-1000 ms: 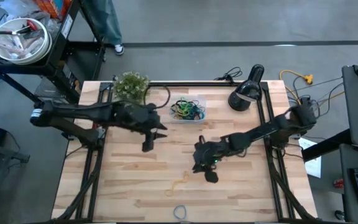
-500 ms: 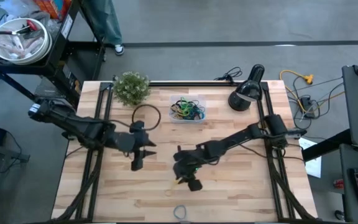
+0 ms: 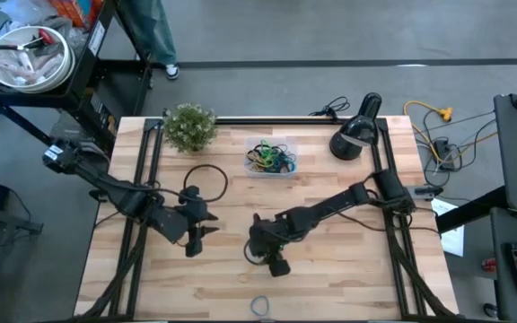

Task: Pick and place rubber bands into bin
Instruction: Put the yellow rubberband into the transparent bin

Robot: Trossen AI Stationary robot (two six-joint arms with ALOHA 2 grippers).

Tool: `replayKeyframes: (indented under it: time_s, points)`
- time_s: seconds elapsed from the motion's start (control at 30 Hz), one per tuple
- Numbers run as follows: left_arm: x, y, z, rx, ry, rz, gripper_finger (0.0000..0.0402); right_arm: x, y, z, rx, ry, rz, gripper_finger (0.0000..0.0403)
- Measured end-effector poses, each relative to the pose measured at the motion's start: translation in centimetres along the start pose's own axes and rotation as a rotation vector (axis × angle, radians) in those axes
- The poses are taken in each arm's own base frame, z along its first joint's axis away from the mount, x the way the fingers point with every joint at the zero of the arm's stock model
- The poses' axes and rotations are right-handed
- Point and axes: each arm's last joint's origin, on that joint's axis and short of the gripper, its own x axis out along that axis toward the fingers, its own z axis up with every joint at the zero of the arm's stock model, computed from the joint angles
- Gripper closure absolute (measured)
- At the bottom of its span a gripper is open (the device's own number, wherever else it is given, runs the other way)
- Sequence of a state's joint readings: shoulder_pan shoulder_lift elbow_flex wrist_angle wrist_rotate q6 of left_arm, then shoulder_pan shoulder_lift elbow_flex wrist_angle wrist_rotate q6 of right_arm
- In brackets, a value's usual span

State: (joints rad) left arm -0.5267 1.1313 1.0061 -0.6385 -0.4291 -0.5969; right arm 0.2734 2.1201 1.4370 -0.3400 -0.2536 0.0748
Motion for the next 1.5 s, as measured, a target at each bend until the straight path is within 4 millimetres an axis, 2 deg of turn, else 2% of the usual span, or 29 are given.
replayKeyframes:
  time_s: [0.47,1.03,1.23,1.5]
  points:
    - [0.0,-0.1,-0.1,0.007,-0.026,0.034,0.0278,0.4,1.1,-0.1,-0.02,-0.013,-0.061,0.0278]
    - [0.0,-0.1,-0.1,0.006,-0.026,0.036,0.0279,2.3,1.3,-0.9,0.071,0.008,-0.101,0.028]
    - [0.0,-0.1,-0.1,0.006,-0.026,0.036,0.0279,2.4,1.6,-1.1,0.067,0.009,-0.176,0.0297]
    - [0.0,-0.1,-0.1,0.006,-0.026,0.036,0.0279,2.9,3.1,-1.7,0.023,0.033,-0.261,0.033]
